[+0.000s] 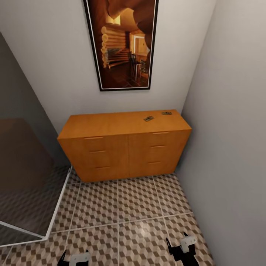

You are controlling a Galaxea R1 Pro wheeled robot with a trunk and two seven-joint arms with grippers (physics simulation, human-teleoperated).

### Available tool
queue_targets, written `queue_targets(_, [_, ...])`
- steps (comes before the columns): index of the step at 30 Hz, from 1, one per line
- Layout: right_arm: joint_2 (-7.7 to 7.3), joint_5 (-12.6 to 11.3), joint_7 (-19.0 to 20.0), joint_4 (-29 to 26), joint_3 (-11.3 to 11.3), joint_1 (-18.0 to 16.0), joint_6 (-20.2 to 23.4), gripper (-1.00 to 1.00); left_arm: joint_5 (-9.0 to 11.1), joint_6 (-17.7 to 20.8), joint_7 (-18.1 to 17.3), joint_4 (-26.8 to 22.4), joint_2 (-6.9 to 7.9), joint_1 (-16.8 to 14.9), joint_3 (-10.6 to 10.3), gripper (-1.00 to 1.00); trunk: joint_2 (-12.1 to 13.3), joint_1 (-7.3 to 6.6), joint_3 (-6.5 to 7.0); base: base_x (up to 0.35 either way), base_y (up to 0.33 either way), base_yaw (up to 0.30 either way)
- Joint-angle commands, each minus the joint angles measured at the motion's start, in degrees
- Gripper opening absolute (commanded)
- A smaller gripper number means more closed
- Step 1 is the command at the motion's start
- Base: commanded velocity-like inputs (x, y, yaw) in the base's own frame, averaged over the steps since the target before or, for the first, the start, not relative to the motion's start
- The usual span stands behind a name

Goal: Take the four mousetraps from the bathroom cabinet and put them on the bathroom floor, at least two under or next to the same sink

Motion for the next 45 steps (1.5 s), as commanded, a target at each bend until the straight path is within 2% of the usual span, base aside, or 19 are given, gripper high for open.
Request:
queue_targets(1, [0.0,-0.2,-0.3,0.0,0.5,0.0,-0.1,1.0,0.2,0.0,0.5,-0.2,0.05,-0.1,-0.5,1.0,-0.1,0.06,-0.09,0.322,0.0,0.0])
queue_targets(14, [0.0,-0.1,-0.3,0.0,0.5,0.0,-0.1,1.0,0.2,0.0,0.5,-0.2,0.05,-0.1,-0.5,1.0,-0.1,0.06,-0.09,0.234,-0.054,0.0])
queue_targets(23, [0.55,-0.1,-0.3,0.0,0.5,0.0,0.0,1.0,0.2,0.0,0.5,-0.2,0.05,0.0,-0.5,1.0,-0.1,0.06,-0.09,0.021,-0.007,0.0])
queue_targets(45, [0.62,-0.1,-0.3,0.0,0.5,0.0,0.0,1.0,0.2,-0.1,0.5,-0.2,0.05,-0.1,-0.5,1.0,-0.1,0.06,-0.09,0.001,0.0,0.0])
